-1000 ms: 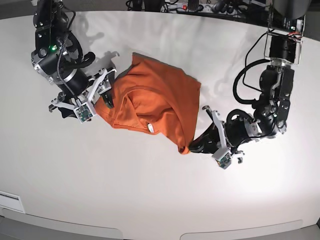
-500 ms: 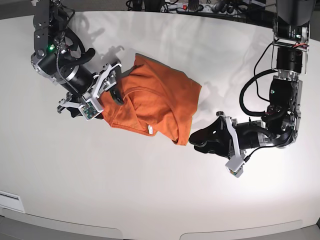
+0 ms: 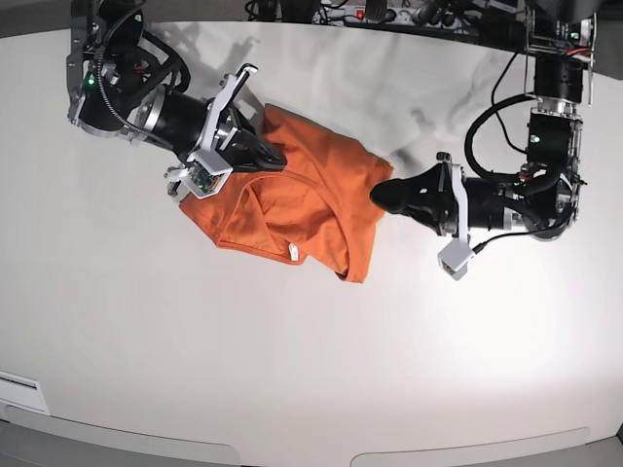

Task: Fold the T-shirt properly
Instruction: 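Press the folded shirt flat with both grippers and release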

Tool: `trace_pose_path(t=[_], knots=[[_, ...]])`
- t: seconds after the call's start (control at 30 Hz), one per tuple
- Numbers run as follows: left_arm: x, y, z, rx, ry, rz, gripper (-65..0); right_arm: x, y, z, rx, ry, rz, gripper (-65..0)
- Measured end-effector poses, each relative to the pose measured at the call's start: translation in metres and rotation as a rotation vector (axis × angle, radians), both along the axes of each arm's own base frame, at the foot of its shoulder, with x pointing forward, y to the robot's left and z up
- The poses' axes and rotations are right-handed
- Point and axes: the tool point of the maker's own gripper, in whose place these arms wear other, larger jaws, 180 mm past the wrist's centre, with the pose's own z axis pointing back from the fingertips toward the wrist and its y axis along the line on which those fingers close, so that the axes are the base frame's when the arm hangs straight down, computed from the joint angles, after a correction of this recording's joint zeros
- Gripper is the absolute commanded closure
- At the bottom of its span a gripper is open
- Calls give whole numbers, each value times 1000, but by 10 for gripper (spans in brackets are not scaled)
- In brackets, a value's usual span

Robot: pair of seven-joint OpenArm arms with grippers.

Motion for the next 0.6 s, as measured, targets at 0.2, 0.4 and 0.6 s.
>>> trace_pose_path(t=[0.2,0.4,0.6], knots=[[15,-5,-18,59,-48,91,0,-13,22,-19,-54,27,45,0],[28,12,-43,235,-105,144,0,-21,32,-42,-153,35,87,0],[20,12,-52,239,-83,146,0,-10,10,-61,-305,8,0,0]])
